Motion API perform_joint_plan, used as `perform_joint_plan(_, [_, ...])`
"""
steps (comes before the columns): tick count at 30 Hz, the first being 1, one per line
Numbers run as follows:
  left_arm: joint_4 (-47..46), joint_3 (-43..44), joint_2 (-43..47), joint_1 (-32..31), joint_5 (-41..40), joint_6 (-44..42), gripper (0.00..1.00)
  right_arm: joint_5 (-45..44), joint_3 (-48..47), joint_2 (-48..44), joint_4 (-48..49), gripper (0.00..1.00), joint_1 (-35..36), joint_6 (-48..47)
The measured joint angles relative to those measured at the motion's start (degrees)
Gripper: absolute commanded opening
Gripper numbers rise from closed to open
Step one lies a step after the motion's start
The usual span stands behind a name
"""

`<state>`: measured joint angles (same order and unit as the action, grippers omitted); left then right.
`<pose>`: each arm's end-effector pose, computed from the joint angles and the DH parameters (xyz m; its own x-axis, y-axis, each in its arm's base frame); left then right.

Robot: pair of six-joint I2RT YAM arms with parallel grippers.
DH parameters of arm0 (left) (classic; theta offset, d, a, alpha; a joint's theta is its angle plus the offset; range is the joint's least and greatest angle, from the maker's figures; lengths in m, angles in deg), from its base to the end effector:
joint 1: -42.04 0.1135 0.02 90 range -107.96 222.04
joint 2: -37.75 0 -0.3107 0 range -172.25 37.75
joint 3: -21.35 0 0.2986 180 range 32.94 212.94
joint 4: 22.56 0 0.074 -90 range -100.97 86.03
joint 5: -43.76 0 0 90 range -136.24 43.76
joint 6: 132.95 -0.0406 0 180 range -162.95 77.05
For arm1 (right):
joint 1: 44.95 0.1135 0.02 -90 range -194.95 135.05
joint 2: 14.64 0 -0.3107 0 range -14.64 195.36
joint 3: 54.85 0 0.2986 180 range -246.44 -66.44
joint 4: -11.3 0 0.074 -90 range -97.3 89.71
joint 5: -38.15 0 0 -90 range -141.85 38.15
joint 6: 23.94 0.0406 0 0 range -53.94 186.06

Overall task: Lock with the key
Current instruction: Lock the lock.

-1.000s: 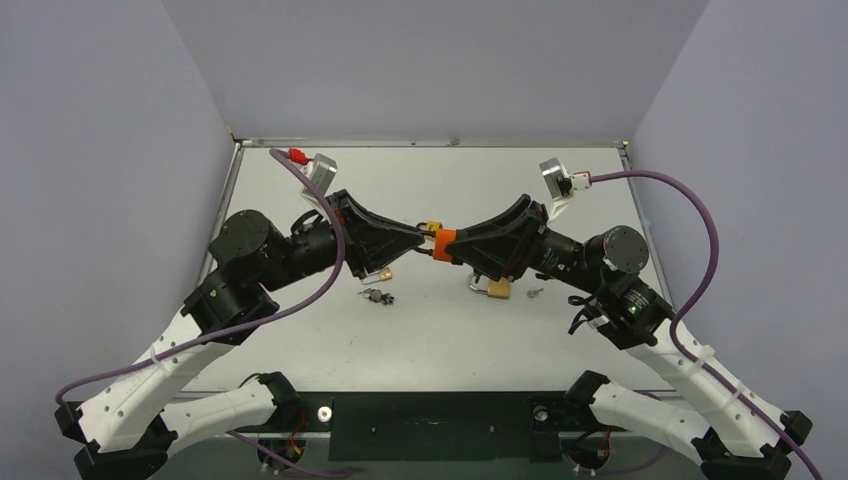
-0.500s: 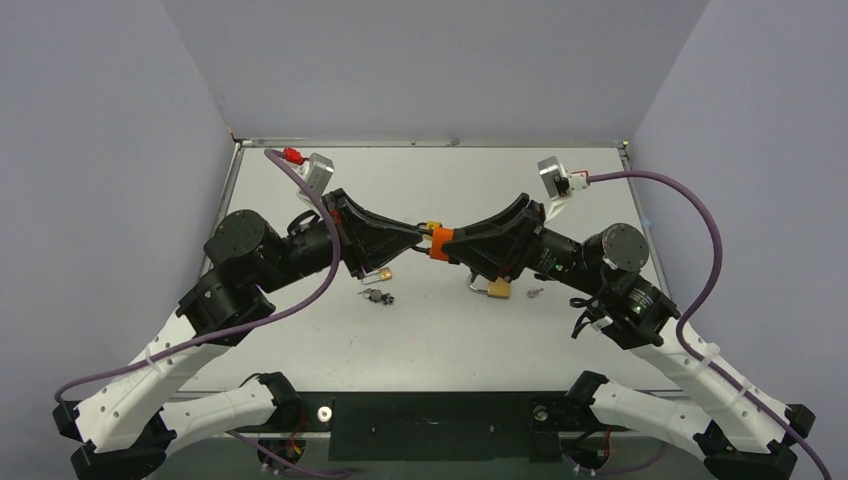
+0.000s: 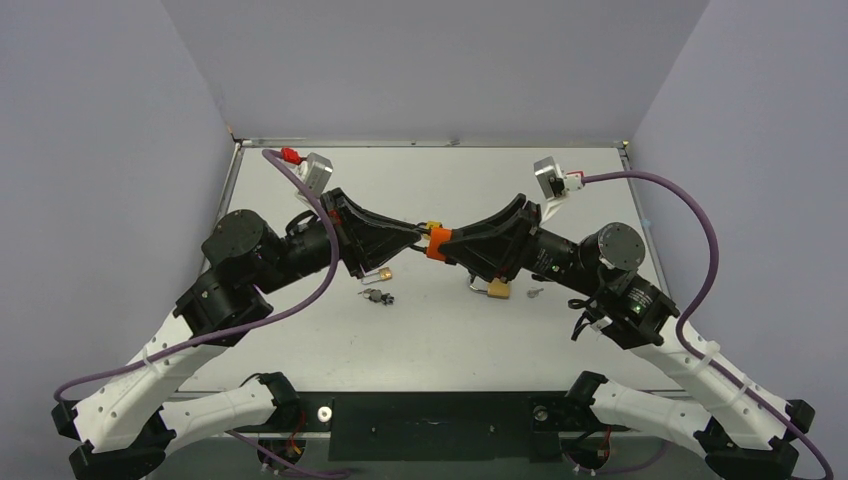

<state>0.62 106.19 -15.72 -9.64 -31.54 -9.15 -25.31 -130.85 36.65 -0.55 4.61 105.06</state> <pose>0.1172 -0.1650 0.5347 -0.4354 -0.3169 -0.8426 0.8092 0.2725 -0.5206 0.1188 0.1674 0.5053 -0.4941 0.2882 -0.8202 -0.8396 0.0867 0.5362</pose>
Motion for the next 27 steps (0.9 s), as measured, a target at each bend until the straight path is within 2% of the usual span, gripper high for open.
perform_joint_plan(27, [1.77, 1.70, -0.46, 0.00, -0.33, -1.46, 0.00, 0.50, -0.11, 1.62, -1.46, 0.00, 1.51, -0.70])
